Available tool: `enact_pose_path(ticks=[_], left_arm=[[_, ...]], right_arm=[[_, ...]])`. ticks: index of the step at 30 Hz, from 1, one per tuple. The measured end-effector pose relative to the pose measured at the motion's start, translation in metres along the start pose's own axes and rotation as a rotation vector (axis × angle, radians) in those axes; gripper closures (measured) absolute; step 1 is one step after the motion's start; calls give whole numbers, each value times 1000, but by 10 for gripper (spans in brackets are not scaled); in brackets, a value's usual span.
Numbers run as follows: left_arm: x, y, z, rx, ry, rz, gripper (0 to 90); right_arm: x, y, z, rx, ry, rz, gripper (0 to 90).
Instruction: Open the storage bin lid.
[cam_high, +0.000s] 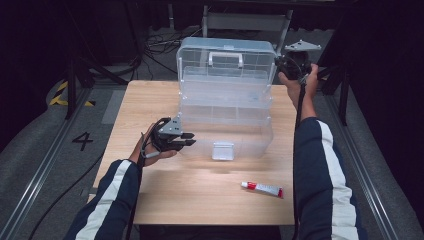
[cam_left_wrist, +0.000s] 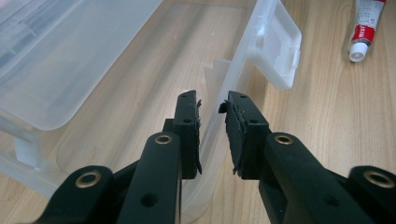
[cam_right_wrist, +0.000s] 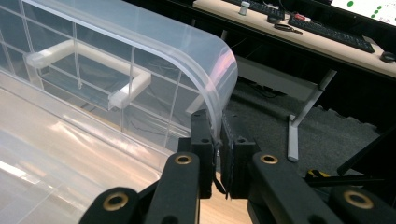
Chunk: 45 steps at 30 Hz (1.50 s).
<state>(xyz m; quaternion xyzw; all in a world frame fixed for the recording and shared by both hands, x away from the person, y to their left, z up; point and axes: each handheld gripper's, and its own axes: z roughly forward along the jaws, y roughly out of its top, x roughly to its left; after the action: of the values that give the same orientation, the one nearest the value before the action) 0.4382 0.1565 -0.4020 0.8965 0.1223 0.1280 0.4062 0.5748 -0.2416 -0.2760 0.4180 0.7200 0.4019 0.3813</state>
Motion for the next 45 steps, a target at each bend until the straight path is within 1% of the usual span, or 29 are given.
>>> enact_pose_path(ticks=[2, 6, 9, 10, 12, 13, 15, 16, 21, 25, 32, 39, 45], left_arm=[[0, 0, 0, -5, 3, 0, 751], [0, -1, 0, -8, 1, -3, 752], [0, -1, 0, -12, -1, -4, 752], [0, -1, 0, -11, -3, -4, 752], [1, -1, 0, -13, -7, -12, 752], [0, -1, 0, -15, -6, -15, 751], [0, -2, 0, -17, -4, -13, 751], [0, -1, 0, -17, -3, -14, 751], [0, -1, 0, -17, -3, -17, 749], [0, -1, 0, -17, -2, -15, 749], [0, -1, 1, -17, -2, -14, 749], [0, -1, 0, -16, -2, -14, 749], [0, -1, 1, -18, -3, -15, 749]], right_arm=[[-2, 1, 5, 3, 3, 9, 849], [-4, 5, 10, 21, 11, 3, 846], [-5, 5, 11, 22, 14, 2, 845], [-6, 5, 12, 21, 20, 12, 847], [-8, 5, 13, 24, 27, 15, 846], [-8, 6, 14, 27, 26, 12, 844], [-8, 8, 16, 38, 22, -9, 841], [-8, 8, 17, 41, 20, -9, 841], [-11, 7, 22, 31, 30, 14, 841], [-10, 8, 25, 37, 28, 5, 838], [-12, 7, 29, 32, 29, 13, 837], [-13, 9, 34, 44, 25, 14, 835], [-15, 9, 39, 45, 29, 25, 834]])
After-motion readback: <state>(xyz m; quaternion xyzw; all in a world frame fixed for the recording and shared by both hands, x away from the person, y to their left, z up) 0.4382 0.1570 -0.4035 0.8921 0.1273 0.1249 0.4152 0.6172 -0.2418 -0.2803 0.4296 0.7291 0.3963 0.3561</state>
